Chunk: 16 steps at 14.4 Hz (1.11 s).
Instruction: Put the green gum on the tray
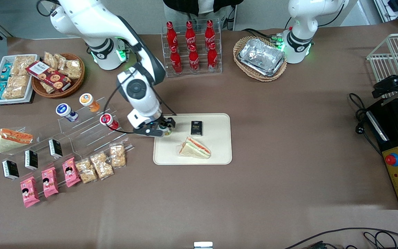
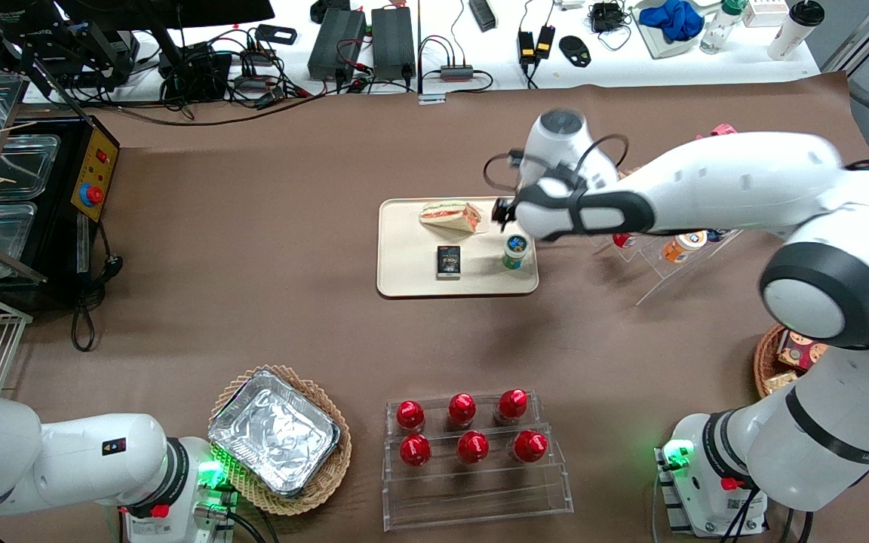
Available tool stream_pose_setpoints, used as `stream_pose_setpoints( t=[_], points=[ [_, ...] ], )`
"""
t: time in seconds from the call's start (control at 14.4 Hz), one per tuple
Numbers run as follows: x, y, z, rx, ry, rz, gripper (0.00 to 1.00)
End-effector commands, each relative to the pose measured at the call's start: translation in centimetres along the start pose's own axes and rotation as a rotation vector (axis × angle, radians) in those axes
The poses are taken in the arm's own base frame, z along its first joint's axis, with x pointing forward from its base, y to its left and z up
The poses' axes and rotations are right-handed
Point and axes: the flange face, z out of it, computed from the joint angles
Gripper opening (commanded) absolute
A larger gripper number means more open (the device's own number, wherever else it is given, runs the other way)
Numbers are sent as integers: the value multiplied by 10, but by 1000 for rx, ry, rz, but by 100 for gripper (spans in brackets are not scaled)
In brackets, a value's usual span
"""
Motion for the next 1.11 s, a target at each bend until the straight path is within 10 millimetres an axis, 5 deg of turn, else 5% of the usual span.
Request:
stream_pose_setpoints(
  t=[0.0, 0.21, 0.35, 0.63, 0.83, 1.04],
  points=[
    [45, 55, -115, 1, -23, 100, 100],
    [96, 115, -200, 10, -27, 73, 100],
    [131, 179, -244, 9, -35, 20, 100],
    [176, 315, -286, 22, 19, -56, 100],
    [182, 356, -310, 15, 49, -25, 100],
    [181, 360, -311, 13, 45, -21, 100]
  ],
)
